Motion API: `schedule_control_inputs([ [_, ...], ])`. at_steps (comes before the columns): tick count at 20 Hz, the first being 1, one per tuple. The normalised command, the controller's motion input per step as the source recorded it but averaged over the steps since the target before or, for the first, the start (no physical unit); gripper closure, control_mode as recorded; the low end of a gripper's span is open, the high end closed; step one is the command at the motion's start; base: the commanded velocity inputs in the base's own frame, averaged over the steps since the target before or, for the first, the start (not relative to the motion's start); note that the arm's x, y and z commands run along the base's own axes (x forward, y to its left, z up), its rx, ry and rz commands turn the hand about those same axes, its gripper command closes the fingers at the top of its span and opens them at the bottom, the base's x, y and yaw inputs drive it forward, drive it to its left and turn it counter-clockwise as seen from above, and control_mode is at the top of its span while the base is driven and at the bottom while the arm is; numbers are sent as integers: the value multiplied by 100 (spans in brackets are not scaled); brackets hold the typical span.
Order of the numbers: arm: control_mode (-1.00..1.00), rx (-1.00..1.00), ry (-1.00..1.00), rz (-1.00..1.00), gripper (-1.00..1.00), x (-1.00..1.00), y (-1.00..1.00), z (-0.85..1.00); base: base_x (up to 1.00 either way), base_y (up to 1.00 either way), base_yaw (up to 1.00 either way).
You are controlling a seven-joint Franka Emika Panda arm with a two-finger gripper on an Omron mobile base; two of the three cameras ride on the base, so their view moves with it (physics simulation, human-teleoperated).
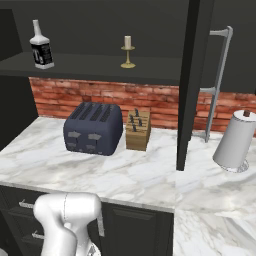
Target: Get the candle and the liquor from the cabinet and move them to the dining counter.
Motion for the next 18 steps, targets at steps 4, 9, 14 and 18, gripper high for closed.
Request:
schedule_control_inputs([
  [4,-100,6,6,47,-100,70,-28,-32,0,0,0],
  [9,-100,0,5,47,-100,51,24,-19,0,0,0],
  [14,-100,0,-6,29,-100,31,54,0,0,0,0],
  [18,-100,0,-19,15,-100,4,66,0,0,0,0],
])
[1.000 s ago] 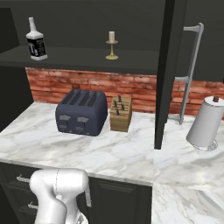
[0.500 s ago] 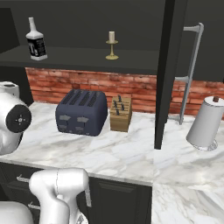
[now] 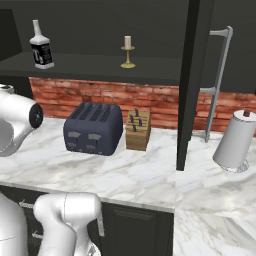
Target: Get the candle and the liquor from the cabinet and move them to the dining counter.
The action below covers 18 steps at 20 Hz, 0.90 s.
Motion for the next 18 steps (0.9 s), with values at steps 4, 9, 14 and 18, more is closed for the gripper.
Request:
schedule_control_inputs([
  [4,-100,0,-13,13,-100,0,74,6,0,0,0],
  [9,-100,0,3,12,-100,22,72,17,0,0,0],
  [14,-100,0,12,12,-100,34,60,14,0,0,0],
  [18,-100,-2,4,6,-100,4,74,9,0,0,0],
])
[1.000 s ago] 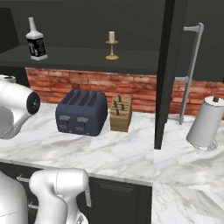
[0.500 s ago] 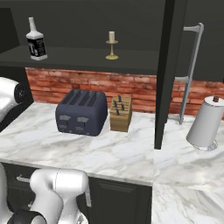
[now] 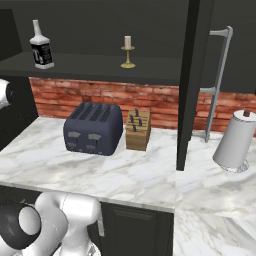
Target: Get the candle and the liquor from the cabinet and move them to the dining counter.
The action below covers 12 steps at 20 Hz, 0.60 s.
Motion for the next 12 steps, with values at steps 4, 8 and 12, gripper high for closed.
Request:
schedule_control_inputs([
  [4,-100,-6,0,0,-100,-3,96,3,0,0,0],
  [8,-100,-7,0,0,-100,0,94,0,0,0,0],
  [12,-100,-5,0,0,-100,0,77,0,0,0,0],
])
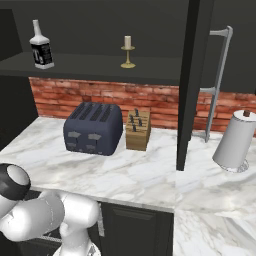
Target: Get the candle and the liquor from the cabinet and move them to the dining counter.
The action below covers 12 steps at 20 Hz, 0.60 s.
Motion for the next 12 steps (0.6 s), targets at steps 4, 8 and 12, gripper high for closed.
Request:
schedule_control_inputs([
  [4,-100,-3,1,0,-100,0,61,-3,0,0,0],
  [8,-100,0,1,0,-100,0,29,-31,0,0,0],
  [12,-100,0,0,0,-100,0,3,-5,0,0,0],
])
